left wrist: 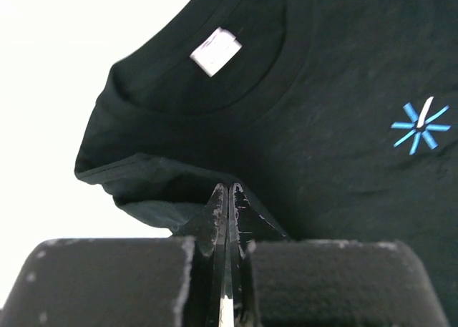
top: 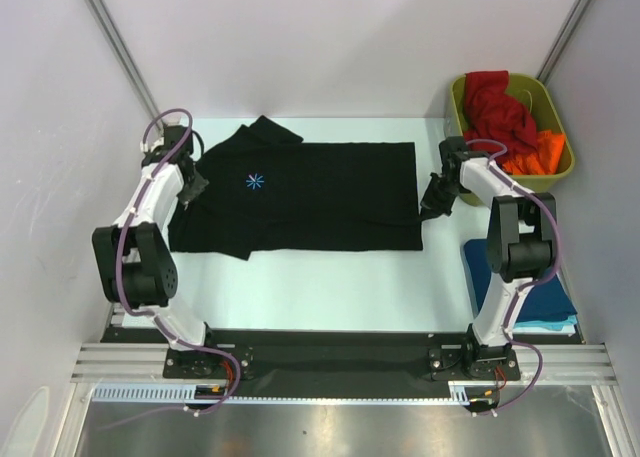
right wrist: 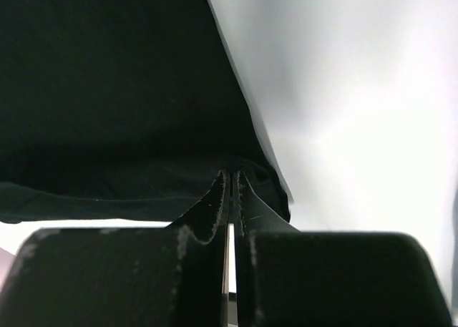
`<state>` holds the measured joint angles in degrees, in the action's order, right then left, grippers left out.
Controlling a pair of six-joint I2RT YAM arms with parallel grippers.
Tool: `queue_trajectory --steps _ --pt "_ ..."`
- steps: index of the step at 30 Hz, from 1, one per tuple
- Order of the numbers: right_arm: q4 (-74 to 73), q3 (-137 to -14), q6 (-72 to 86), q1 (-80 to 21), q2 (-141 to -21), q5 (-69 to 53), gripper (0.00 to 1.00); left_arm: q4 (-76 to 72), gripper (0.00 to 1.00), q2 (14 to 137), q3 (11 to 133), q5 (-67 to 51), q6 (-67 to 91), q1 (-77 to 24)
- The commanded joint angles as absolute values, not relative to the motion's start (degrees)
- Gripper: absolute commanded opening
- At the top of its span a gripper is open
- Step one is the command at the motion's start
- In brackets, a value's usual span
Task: Fold and stack the t-shirts
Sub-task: Fold the tshirt
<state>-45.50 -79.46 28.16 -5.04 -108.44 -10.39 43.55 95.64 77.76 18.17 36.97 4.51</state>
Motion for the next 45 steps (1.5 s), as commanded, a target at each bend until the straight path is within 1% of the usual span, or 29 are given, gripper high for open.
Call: queue_trajectory --steps 1,11,19,29,32,33,35,36,38,39,40,41,42,43,44,45 --pt "-47.11 -83.93 26.81 -4.66 -110.39 -10.02 0.00 42.80 0.00 98.17 82.44 18.28 34.89 4.31" --pt "-48.07 -88.41 26.46 -3.87 -114.96 -10.90 0.00 45.17 0.00 104.15 88.50 19.68 34.45 4.31" --pt "-50.09 -95.26 27.25 -4.04 -119.87 -11.78 0.00 45.44 0.00 105.99 88.86 19.69 36.83 5.62" --pt "-51.06 -97.47 27.86 -3.52 -122.69 -12.04 0.01 45.09 0.00 109.25 91.05 17.93 37.18 5.71" --pt "-51.24 -98.70 27.95 -3.34 -123.83 -12.13 0.04 45.00 0.00 109.95 91.75 18.19 37.27 5.71" --pt "-51.24 -100.18 27.95 -3.34 -124.71 -12.13 0.07 44.83 0.00 110.13 92.02 18.19 37.09 5.71" --pt "-52.03 -102.47 27.95 -3.08 -125.68 -11.69 0.15 44.13 0.00 110.65 92.98 17.93 36.04 5.71" --pt "-52.29 -104.57 27.95 -2.90 -126.12 -11.52 0.22 43.95 0.02 111.09 93.60 17.49 35.51 5.80" --pt "-53.96 -107.65 26.81 -2.64 -127.70 -10.38 0.31 44.03 0.25 113.11 96.31 15.57 33.06 5.89" --pt "-54.75 -108.97 26.28 -2.55 -127.97 -9.68 0.39 43.77 0.35 113.72 97.20 14.77 31.65 5.80" --pt "-56.32 -111.42 25.50 -2.81 -127.97 -8.19 0.42 44.12 0.56 114.08 97.99 14.68 30.25 5.63" --pt "-57.29 -112.23 23.75 -3.25 -127.53 -6.96 0.45 44.73 0.63 113.21 98.52 15.72 29.80 5.63" --pt "-57.83 -112.50 23.03 -3.69 -126.57 -5.81 0.50 44.56 0.68 111.90 97.74 16.43 29.45 5.71" --pt "-57.83 -110.93 22.24 -4.13 -125.34 -4.76 0.53 44.04 0.77 110.41 96.43 17.57 28.92 5.71" --pt "-57.40 -109.18 21.71 -5.26 -121.76 -4.92 0.55 42.47 0.80 106.13 92.76 18.80 28.74 6.15" --pt "-56.70 -107.16 21.27 -5.88 -119.73 -5.36 0.62 42.02 0.83 104.08 90.72 18.98 28.65 6.59"
